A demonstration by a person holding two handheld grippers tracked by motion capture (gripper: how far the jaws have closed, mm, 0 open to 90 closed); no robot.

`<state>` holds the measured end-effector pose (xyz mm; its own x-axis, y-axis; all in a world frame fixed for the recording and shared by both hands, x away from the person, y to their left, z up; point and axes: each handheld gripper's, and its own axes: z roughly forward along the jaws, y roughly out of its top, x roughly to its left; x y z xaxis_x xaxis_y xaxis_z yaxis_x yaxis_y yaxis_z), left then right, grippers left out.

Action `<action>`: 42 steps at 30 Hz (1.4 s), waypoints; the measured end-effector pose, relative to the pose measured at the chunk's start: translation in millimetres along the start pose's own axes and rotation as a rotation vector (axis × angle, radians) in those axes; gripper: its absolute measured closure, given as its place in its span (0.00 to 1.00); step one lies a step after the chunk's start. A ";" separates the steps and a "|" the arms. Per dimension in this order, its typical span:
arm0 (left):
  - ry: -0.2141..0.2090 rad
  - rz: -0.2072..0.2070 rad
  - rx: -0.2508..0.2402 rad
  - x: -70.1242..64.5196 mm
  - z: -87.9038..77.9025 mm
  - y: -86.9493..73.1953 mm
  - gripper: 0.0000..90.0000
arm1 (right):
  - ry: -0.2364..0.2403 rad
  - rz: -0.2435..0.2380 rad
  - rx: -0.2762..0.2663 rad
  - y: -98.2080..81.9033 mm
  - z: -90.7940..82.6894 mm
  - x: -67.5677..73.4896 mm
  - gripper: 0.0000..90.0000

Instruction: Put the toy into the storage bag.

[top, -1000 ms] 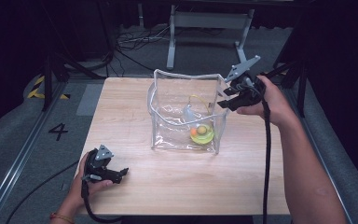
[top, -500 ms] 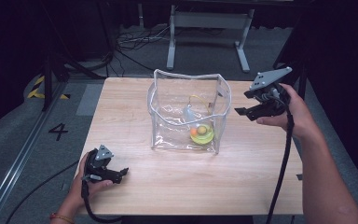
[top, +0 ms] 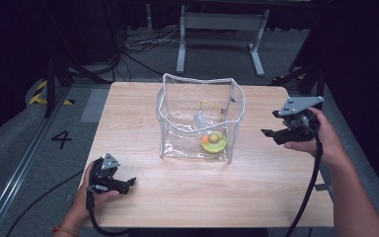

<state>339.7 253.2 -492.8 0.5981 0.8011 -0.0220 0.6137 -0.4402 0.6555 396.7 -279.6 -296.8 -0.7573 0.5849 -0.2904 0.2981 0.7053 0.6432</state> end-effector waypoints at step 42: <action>0.003 -0.001 0.001 -0.2 -0.1 0.0 0.01 | 0.015 0.153 0.078 -165.8 55.3 39.5 0.30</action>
<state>339.6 253.1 -492.7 0.5959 0.8028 -0.0208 0.6151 -0.4397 0.6545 349.5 -351.3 -454.0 -0.7080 0.6822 -0.1826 0.4544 0.6380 0.6217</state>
